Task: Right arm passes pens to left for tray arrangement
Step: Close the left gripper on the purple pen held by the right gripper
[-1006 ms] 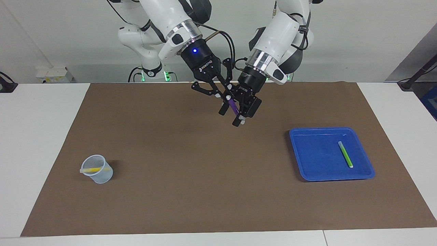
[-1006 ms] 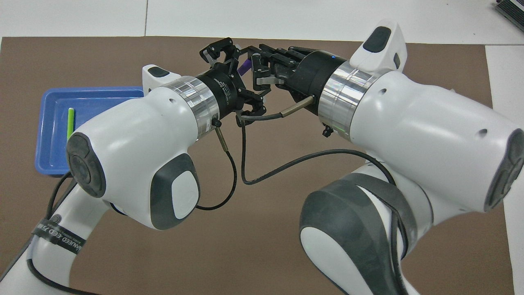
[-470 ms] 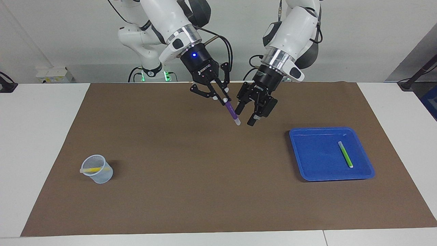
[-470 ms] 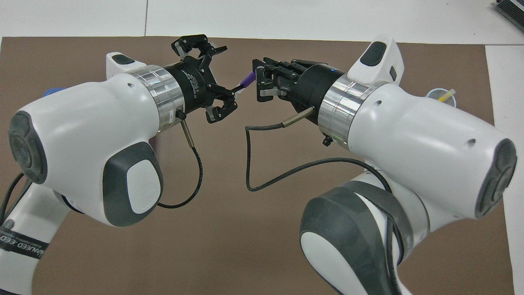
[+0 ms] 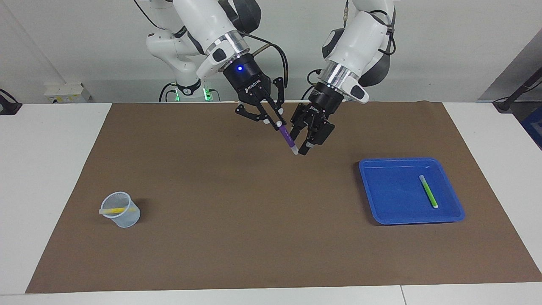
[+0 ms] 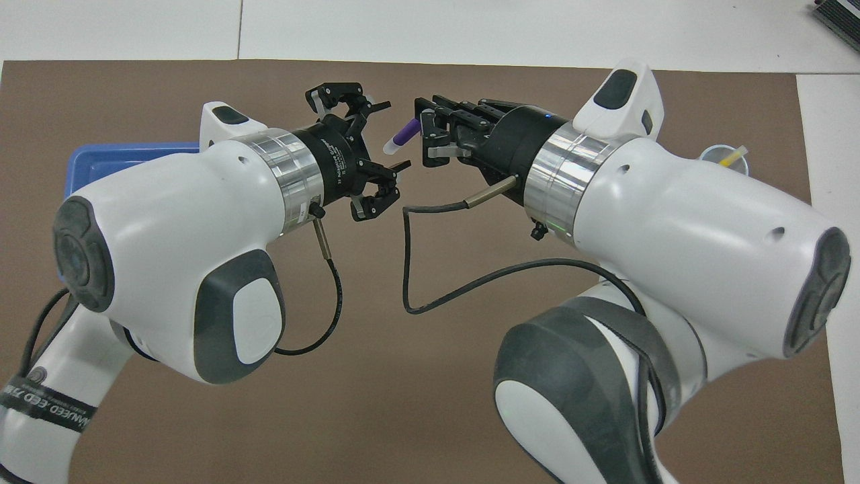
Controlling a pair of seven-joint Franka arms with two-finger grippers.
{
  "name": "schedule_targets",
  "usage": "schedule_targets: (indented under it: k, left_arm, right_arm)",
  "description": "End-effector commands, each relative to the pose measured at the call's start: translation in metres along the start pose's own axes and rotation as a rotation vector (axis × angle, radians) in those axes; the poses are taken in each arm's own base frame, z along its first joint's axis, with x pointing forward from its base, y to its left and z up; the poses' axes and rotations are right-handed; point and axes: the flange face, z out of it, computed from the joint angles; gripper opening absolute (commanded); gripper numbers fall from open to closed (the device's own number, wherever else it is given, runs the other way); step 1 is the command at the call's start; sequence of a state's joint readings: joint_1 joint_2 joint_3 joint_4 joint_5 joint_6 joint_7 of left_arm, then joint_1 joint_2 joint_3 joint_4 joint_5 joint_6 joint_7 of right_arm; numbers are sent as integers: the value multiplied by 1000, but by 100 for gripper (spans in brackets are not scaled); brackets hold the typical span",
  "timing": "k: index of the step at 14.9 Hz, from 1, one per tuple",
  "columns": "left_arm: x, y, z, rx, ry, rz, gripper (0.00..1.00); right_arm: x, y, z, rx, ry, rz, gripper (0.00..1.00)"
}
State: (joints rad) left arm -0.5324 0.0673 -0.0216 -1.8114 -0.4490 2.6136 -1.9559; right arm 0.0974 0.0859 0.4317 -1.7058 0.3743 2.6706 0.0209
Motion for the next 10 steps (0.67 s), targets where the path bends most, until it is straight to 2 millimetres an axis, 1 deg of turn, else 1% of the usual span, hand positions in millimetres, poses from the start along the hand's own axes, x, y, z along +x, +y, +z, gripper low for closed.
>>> schedule_targets:
  k: [1,4,6,10]
  left_arm:
    - [2,-6,-10,1,9,20,73]
    - [1,-7,-9,2,7,20,62]
    - [-4,-13,-8,9,2,29,62]
    - [-5,-13,-7,10,2,22,62]
  right_arm:
    - [-5,0,-9,-2,14,40,0]
    - [-5,0,-9,-2,14,40,0]
    - [-5,0,-9,-2,12,40,0]
    - [-5,-1,-9,-2,9,40,0]
